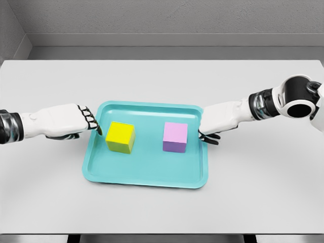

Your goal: Push two cubes

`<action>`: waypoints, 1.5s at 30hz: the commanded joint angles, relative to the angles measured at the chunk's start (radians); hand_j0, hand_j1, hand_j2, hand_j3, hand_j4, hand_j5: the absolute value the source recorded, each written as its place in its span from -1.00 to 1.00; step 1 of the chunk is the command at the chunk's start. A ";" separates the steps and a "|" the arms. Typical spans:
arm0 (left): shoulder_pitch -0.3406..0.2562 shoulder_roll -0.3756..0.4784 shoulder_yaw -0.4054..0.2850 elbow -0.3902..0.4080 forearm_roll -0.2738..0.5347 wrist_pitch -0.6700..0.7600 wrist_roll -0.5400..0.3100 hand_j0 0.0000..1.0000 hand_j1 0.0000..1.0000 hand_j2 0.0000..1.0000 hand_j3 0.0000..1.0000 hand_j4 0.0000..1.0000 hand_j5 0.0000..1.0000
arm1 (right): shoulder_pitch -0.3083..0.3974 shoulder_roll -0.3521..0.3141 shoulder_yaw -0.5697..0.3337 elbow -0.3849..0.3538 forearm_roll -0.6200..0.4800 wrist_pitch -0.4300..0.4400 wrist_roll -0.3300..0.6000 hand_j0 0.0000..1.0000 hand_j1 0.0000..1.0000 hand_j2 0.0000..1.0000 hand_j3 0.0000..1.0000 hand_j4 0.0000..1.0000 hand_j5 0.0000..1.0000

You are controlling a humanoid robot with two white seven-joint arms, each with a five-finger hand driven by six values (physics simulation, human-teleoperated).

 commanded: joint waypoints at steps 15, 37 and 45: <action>0.000 -0.041 -0.002 0.031 -0.022 0.003 0.000 0.41 0.41 0.41 0.41 0.41 0.41 | 0.005 0.062 0.016 0.016 -0.006 0.002 0.000 -0.78 -0.78 -0.78 -0.78 -0.78 -0.78; 0.003 -0.038 -0.005 -0.012 -0.017 0.003 0.000 0.41 0.41 0.41 0.41 0.41 0.41 | -0.002 0.105 0.054 0.069 -0.004 0.002 0.000 -0.78 -0.78 -0.78 -0.78 -0.78 -0.78; 0.009 -0.036 -0.005 -0.038 -0.016 0.003 0.000 0.40 0.40 0.40 0.40 0.40 0.40 | -0.002 0.111 0.056 0.074 -0.004 0.002 0.000 -0.78 -0.78 -0.78 -0.78 -0.78 -0.78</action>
